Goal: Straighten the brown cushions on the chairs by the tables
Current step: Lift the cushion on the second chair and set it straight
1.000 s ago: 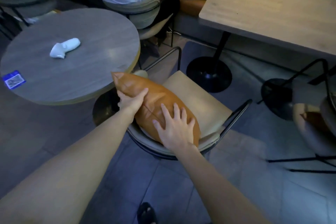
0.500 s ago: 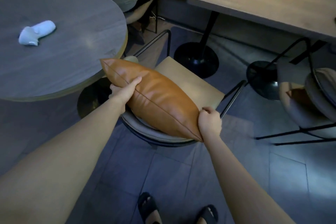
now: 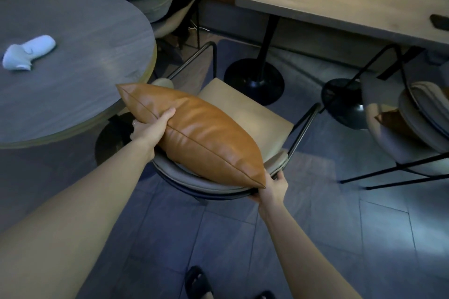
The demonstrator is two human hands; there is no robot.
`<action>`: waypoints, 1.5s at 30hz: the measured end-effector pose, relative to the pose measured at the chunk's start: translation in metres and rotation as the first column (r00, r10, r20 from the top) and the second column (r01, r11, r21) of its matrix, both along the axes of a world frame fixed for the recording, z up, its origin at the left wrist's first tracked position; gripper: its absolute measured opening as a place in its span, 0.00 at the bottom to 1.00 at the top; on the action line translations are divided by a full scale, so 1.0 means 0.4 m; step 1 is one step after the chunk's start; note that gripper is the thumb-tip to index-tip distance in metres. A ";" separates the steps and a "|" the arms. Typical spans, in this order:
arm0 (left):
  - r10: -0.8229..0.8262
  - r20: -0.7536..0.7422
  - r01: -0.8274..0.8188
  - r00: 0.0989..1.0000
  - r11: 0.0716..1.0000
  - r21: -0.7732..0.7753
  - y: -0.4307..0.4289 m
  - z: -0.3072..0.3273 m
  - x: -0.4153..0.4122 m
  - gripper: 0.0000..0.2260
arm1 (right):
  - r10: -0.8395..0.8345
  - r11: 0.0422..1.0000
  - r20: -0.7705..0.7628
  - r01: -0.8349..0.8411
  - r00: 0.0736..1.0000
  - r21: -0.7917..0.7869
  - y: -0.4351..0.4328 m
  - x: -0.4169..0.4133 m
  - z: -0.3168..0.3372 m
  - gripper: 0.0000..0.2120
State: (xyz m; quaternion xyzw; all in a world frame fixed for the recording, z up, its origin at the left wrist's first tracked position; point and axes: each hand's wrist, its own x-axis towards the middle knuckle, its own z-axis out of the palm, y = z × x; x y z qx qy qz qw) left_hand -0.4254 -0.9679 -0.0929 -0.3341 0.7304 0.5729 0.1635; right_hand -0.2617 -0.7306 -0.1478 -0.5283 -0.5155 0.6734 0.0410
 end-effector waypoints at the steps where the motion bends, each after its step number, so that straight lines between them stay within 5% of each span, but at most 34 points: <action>1: 0.008 -0.001 -0.008 1.000 1.000 -0.002 0.003 -0.002 -0.001 0.68 | 0.008 1.000 -0.004 -0.008 1.000 0.005 0.002 0.000 -0.002 0.21; 5: 0.016 0.007 -0.016 1.000 1.000 -0.019 0.022 -0.011 -0.008 0.63 | 0.070 0.996 0.004 -0.070 0.998 0.047 0.033 -0.004 -0.010 0.22; 11: 0.008 0.018 -0.008 1.000 1.000 0.004 0.093 -0.006 -0.031 0.66 | 0.176 0.976 -0.010 -0.173 0.984 0.130 0.129 -0.059 0.016 0.08; 16: -0.030 0.061 0.030 0.998 1.000 0.004 0.165 -0.004 -0.076 0.70 | 0.220 0.965 0.000 -0.217 0.976 0.146 0.224 -0.127 0.006 0.16; 21: -0.058 0.092 0.059 0.994 0.998 -0.005 0.245 -0.003 -0.121 0.72 | 0.245 0.956 -0.008 -0.240 0.970 0.167 0.329 -0.198 0.004 0.08; 37: -0.061 0.155 0.081 0.986 0.989 -0.121 0.507 -0.027 -0.296 0.63 | 0.247 0.939 0.052 -0.252 0.968 0.235 0.584 -0.401 -0.001 0.10; 42: -0.048 0.129 0.060 0.990 0.994 -0.092 0.549 -0.021 -0.354 0.62 | 0.182 0.932 0.047 -0.188 0.982 0.311 0.578 -0.440 -0.045 0.28; 45: -0.040 0.141 0.054 0.989 0.994 -0.098 0.552 -0.019 -0.365 0.64 | 0.070 0.956 -0.033 -0.058 0.997 0.286 0.520 -0.407 -0.076 0.30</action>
